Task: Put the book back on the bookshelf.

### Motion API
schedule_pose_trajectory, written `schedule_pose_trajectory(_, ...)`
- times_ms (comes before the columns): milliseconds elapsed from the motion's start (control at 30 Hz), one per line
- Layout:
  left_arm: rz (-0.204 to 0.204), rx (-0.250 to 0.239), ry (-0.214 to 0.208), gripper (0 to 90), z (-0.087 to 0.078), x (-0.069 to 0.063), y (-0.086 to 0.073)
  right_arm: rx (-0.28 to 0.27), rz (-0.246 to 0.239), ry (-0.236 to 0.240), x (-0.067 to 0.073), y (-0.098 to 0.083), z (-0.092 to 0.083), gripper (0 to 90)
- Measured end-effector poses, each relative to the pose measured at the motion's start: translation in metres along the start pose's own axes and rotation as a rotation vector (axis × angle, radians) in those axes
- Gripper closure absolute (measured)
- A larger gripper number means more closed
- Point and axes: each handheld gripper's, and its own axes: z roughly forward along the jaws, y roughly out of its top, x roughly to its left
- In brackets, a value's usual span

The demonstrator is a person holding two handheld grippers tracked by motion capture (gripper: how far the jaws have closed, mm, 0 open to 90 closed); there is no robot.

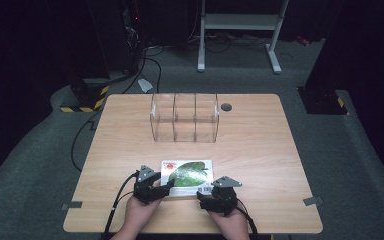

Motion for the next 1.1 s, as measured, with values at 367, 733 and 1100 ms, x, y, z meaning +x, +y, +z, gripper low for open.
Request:
schedule_pose_trajectory(367, 0.034, -0.088, -0.008, 36.0, -0.02, -0.003, 0.011, 0.019, -0.048, 0.001, 0.015, 0.0, 0.003, 17.1)
schedule_pose_trajectory(733, 0.053, -0.107, -0.016, 36.2, -0.026, -0.007, 0.016, 0.009, -0.075, -0.055, 0.017, -0.001, 0.004, 25.4)
schedule_pose_trajectory(1100, -0.019, -0.016, -0.05, 33.4, -0.01, 0.009, 0.013, 0.02, -0.057, -0.047, 0.016, -0.001, 0.004, 27.9)
